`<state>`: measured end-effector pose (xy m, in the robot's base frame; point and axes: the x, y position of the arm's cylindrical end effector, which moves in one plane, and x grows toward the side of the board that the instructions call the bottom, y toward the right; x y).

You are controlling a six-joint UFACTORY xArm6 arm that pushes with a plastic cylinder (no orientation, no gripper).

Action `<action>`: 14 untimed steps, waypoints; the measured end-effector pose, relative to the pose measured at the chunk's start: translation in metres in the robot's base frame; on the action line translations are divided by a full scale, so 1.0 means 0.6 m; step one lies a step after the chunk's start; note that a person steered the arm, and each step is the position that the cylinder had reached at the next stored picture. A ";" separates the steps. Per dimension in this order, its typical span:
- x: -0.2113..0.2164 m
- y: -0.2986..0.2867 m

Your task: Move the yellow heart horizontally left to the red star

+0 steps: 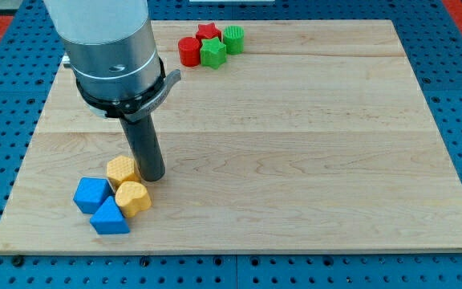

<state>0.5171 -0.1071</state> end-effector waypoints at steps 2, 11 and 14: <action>-0.017 0.002; -0.030 -0.031; -0.124 -0.049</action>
<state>0.4427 -0.1364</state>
